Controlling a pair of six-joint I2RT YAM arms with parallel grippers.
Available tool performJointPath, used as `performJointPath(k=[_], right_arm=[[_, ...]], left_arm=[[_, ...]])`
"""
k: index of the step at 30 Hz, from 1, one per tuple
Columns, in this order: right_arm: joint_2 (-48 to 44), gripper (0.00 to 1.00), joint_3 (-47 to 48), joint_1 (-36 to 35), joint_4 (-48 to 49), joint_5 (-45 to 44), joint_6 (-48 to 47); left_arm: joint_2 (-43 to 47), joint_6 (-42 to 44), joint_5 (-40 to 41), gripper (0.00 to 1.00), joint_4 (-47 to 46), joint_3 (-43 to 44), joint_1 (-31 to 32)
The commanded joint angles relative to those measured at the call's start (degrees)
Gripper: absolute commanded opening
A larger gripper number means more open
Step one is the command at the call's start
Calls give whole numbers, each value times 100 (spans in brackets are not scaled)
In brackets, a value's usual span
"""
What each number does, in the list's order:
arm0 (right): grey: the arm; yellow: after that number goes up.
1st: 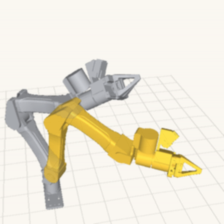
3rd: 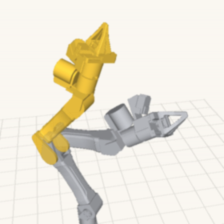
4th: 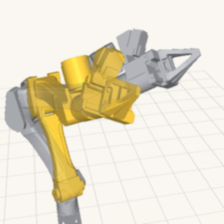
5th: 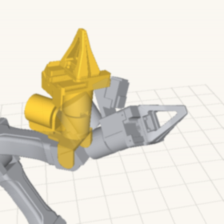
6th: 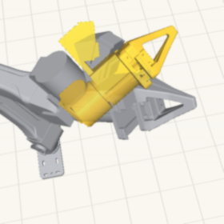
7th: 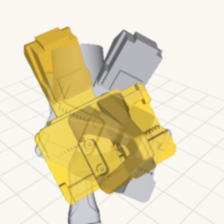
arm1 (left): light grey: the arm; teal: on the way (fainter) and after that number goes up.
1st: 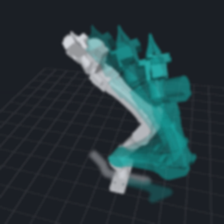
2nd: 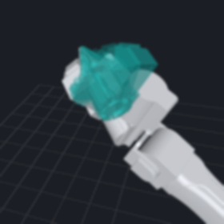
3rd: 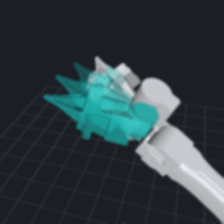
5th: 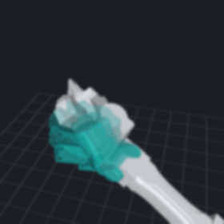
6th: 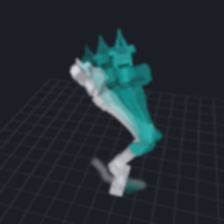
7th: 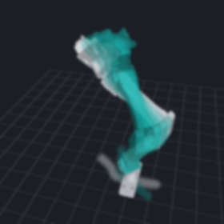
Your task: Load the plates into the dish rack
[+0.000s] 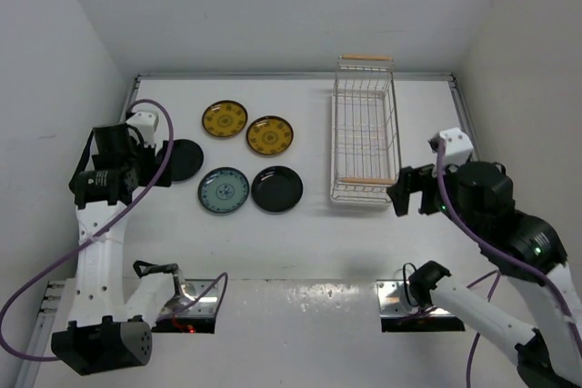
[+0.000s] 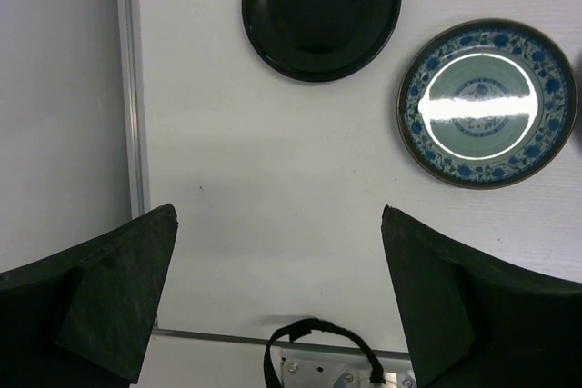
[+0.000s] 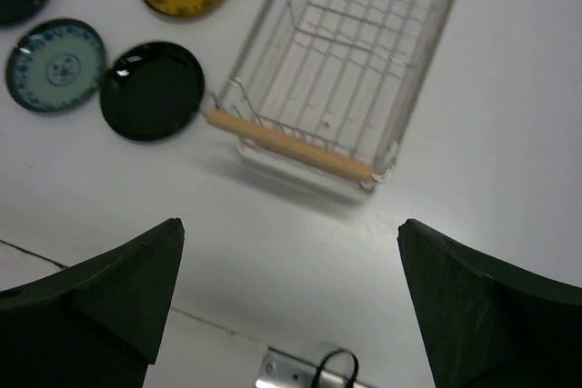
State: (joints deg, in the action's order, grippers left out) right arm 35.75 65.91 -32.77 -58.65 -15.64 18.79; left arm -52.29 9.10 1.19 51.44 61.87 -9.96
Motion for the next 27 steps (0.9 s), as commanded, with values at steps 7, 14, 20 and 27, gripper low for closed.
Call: performJointPath(k=[7, 14, 20, 27], right_arm=[[3435, 63, 974, -71, 3044, 2486, -490], [7418, 78, 3541, -124, 2078, 2777, -394], [9273, 82, 4668, -159, 1585, 2759, -428], [9723, 74, 3860, -98, 1840, 2979, -710]], left_arm=[[-904, -216, -171, 100, -1259, 352, -94], [-2661, -146, -531, 89, -1435, 1037, -296], [-3928, -146, -1015, 80, -1435, 1362, -586], [-4289, -321, -911, 80, -1435, 1416, -850]])
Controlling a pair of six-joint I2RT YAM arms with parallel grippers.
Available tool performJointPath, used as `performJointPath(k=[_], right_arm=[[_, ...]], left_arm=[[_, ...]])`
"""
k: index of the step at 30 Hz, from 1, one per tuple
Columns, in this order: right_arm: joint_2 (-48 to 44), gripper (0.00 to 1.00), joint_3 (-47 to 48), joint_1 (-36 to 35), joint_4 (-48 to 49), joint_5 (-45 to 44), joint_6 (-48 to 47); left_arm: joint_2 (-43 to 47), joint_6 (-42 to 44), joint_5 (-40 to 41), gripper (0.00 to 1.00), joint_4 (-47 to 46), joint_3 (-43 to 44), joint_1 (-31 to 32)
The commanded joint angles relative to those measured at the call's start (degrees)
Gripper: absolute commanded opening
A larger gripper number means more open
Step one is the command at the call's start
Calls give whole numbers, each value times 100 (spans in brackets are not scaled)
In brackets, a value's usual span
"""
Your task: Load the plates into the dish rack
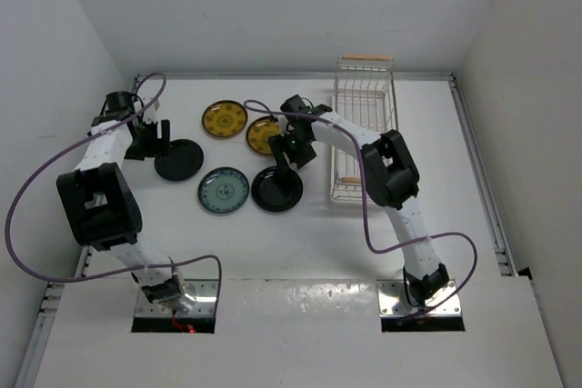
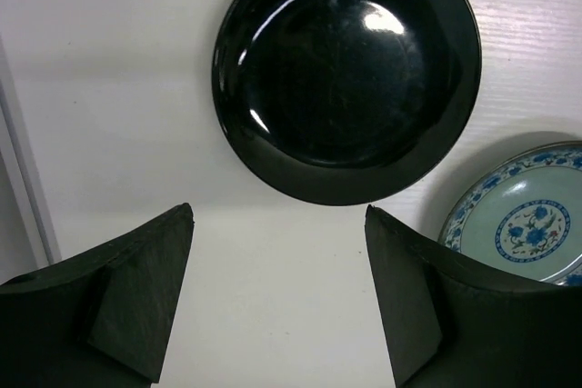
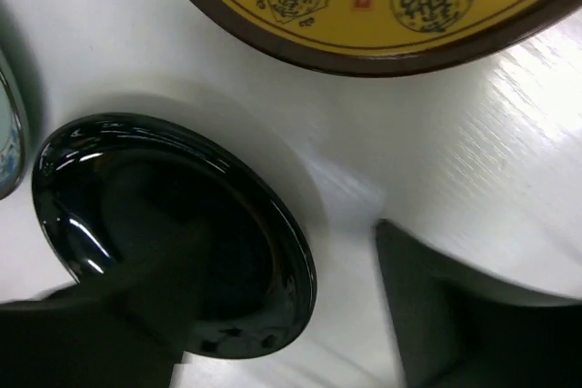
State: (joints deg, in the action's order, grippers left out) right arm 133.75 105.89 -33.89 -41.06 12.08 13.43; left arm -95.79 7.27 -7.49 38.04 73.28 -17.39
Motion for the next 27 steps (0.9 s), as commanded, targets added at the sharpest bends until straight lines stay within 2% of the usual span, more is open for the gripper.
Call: performJointPath(k=[1, 3, 4, 6, 7, 8, 9, 11, 14, 20, 23, 24, 25, 27], right_arm=[[-25, 65, -208, 31, 37, 234, -174], [-16, 53, -287, 32, 2, 453, -183], [-94, 42, -575, 31, 36, 636, -192], [-261, 33, -814, 23, 307, 909, -139], [-427, 29, -1076, 31, 492, 954, -139], [-490, 18, -1296, 31, 537, 972, -122], [-665, 12, -1473, 31, 607, 989, -113], [-693, 0, -1536, 40, 704, 955, -113], [-868, 0, -1265, 128, 643, 859, -95], [-2036, 0, -790, 295, 1010, 340, -16], [-2809, 0, -946, 304, 1705, -572, 107], [-2985, 0, -1304, 304, 1907, -1349, 185], [-3517, 0, -1455, 269, 2065, -1601, 204], [-3968, 0, -1894, 278, 2724, -2371, 204]], left_arm=[[60, -138, -42, 80, -95, 275, -107], [131, -24, 27, 80, -156, 223, -107], [131, -24, 28, 80, -157, 222, -107], [44, -24, 28, 80, -157, 362, -107], [-10, -24, 28, 80, -157, 363, -107], [-62, -24, 89, 80, -157, 441, -107], [-63, -24, 89, 80, -105, 442, -107], [-63, -24, 142, 80, -104, 504, -107], [-63, 29, 142, 79, -104, 574, -107], [-308, 82, 142, 78, -104, 1179, 78], [-466, 82, 142, 78, -104, 1548, 236], [-554, 82, 81, 78, -104, 1645, 236], [-555, 30, 81, 77, -104, 1742, 288], [-739, -23, -42, 77, -104, 2006, 289]])
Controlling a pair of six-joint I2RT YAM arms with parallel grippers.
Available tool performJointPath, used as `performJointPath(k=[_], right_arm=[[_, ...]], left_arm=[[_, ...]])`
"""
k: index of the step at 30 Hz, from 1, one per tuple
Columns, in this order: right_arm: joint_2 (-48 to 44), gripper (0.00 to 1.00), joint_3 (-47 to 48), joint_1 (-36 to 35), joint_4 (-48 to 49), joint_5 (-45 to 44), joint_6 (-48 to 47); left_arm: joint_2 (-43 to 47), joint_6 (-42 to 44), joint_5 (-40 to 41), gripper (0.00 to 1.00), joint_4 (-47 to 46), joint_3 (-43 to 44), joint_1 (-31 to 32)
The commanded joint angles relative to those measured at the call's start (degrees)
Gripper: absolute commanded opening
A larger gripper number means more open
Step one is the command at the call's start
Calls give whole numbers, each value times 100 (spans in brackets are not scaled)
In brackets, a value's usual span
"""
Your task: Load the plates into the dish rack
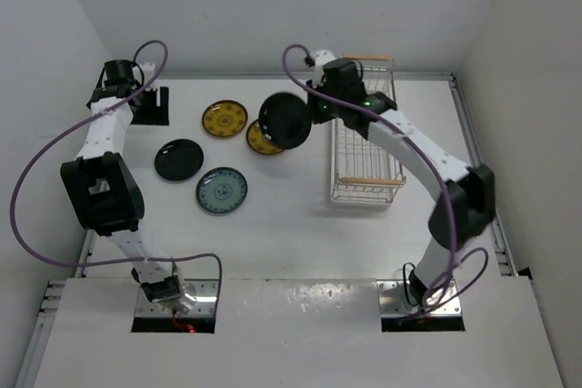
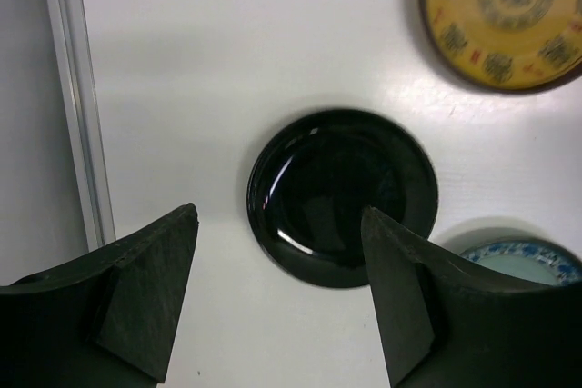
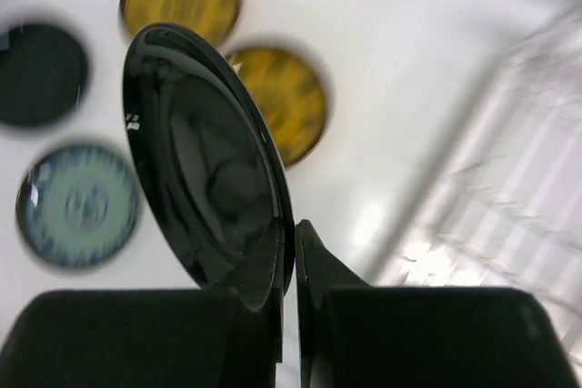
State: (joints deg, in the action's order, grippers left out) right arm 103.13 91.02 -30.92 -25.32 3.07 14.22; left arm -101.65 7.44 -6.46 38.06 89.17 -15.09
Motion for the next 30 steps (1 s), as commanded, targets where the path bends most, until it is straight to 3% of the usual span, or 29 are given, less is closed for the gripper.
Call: performJointPath(k=[1, 6, 7, 11, 15, 23, 30], right_arm=[[-1039, 0, -480, 6, 1335, -1989, 90], [-1726, 0, -840, -11, 1555, -5005, -936], [-1770, 0, -989, 15, 1600, -5914, -1643], [-2007, 0, -1437, 24, 1409, -6931, -2195], [-2139, 0, -1780, -116, 942, -7504, -1739], [-1842, 0, -1869, -125, -622, -6979, 572], [-1480, 0, -1834, -380, -1984, -7470, 1750]], left_arm=[[-206, -41, -223, 77, -106, 496, 59], [-461, -94, -277, 75, -106, 918, 112], [-461, -94, -277, 75, -106, 918, 112], [-628, -94, -277, 75, -106, 971, 173], [-751, -94, -338, 74, -106, 1076, 226], [-927, -32, -444, 74, -106, 1244, 279], [-980, 20, -444, 74, -106, 1244, 279]])
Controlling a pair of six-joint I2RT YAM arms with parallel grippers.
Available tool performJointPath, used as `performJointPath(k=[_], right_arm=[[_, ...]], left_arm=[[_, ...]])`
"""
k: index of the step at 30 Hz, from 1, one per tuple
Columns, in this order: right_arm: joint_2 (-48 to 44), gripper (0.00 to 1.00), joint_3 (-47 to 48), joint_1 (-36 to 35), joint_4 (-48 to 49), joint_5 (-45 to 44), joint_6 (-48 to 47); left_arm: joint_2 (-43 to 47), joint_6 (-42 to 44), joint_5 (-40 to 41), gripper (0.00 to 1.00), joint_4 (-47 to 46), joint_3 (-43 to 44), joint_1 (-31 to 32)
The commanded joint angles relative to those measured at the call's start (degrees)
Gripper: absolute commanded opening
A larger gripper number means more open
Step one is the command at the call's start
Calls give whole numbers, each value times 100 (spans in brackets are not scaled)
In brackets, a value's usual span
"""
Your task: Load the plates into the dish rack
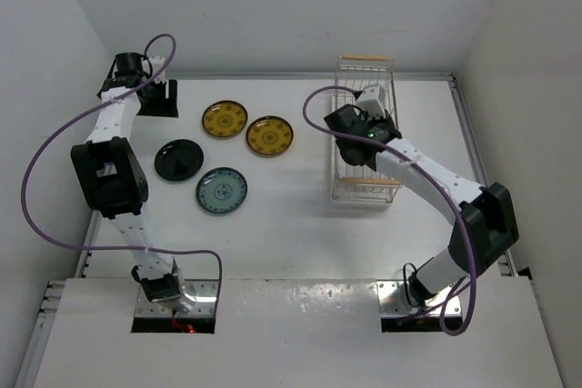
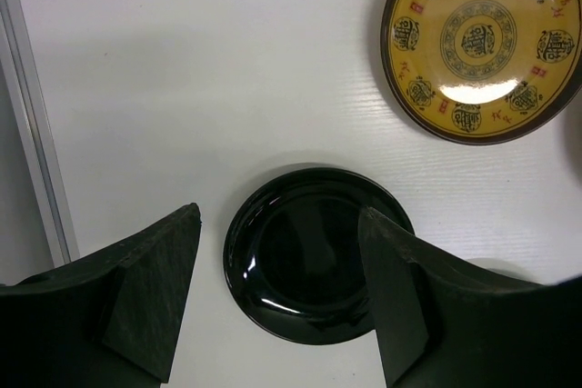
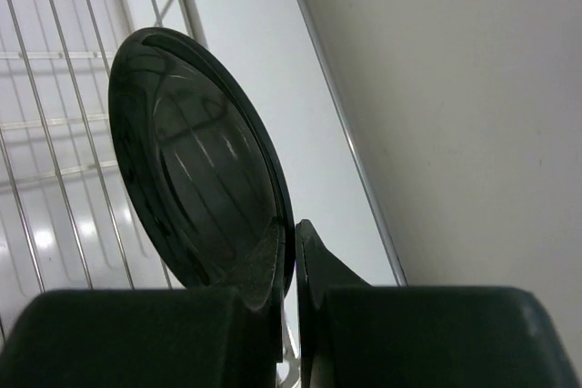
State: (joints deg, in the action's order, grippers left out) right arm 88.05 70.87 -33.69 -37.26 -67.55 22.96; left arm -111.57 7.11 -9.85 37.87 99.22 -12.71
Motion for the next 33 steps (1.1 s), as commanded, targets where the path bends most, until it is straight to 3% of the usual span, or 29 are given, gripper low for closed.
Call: performJointPath(k=[1, 16, 20, 23, 26, 29, 33], right_arm=[[19, 0, 112, -172, -844, -469, 1173], [441, 0, -284, -331, -1275, -399, 1896], [573, 0, -310, -331, -943, -286, 1730], [652, 1, -363, -322, -678, -13, 1492], [713, 13, -311, -244, -721, 49, 1466], [617, 46, -180, -190, -757, 84, 1317], [319, 56, -100, -190, -81, 277, 361]], left_arm=[[12, 53, -105, 74, -87, 238, 41], [-40, 167, -44, 74, -87, 238, 41], [-40, 220, 9, 77, -87, 238, 41], [-93, 220, 114, 86, -87, 177, 41], [-154, 220, 324, 92, 18, 54, -64], [-364, 334, 605, 95, 194, 1, -117], [-804, 187, 659, 98, 475, 1, -371]])
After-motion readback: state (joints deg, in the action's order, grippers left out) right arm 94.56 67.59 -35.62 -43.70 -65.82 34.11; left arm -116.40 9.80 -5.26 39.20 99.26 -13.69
